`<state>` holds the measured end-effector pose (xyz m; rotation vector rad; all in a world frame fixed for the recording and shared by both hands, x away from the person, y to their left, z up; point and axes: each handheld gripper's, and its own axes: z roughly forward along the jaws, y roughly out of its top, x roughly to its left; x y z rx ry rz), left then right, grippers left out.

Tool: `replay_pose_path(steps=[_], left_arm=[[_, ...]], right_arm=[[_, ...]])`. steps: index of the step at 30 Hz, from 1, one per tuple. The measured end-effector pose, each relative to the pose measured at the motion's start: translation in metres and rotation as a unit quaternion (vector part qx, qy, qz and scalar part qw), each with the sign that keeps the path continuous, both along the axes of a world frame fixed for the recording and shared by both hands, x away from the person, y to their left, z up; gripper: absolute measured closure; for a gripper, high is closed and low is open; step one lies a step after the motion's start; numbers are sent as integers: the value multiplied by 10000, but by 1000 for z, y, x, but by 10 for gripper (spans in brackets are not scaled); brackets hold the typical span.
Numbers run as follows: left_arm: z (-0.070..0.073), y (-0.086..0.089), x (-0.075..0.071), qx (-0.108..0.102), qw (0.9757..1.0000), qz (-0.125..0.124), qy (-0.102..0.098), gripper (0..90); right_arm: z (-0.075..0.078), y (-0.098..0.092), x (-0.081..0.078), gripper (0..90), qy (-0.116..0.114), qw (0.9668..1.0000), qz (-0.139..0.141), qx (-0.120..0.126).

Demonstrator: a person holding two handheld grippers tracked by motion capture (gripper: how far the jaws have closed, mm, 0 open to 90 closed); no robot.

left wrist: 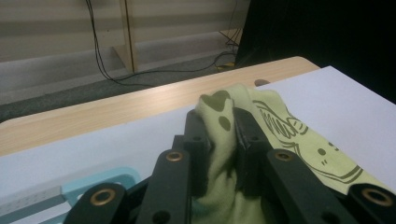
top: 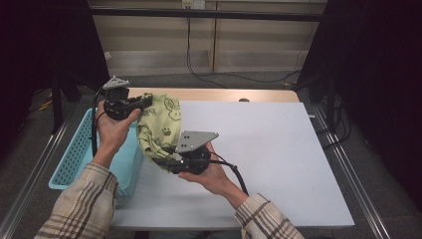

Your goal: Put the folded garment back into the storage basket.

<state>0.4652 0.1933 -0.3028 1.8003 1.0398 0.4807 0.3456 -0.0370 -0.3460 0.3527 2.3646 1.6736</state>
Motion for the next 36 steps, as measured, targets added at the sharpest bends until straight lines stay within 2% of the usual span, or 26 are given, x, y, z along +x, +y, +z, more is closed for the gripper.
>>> replay_pose_path(steps=[8,12,16,18,23,25,27,33,36], left_arm=[[2,11,0,-75,9999,127,-13,780],[3,17,0,-58,9998,177,-5,780],[6,22,0,81,9997,232,-43,780],[8,25,-1,3,9997,245,-46,780],[9,32,-1,24,9994,325,-72,780],[10,33,0,170,9993,333,-53,780],[11,36,1,132,9991,379,-98,780],[10,45,2,168,9988,453,-76,780],[10,50,3,114,9986,510,-80,780]], right_arm=[[2,13,4,681,-21,9999,92,62],[2,18,6,681,-34,9999,137,71],[3,24,8,681,-53,9998,154,81],[4,26,9,681,-35,9998,162,93],[7,32,11,681,-50,9997,201,115],[8,34,12,681,-58,9997,217,114],[8,37,14,681,-60,9996,238,106],[9,45,18,681,-54,9995,285,102],[10,48,20,681,-72,9994,319,71]])
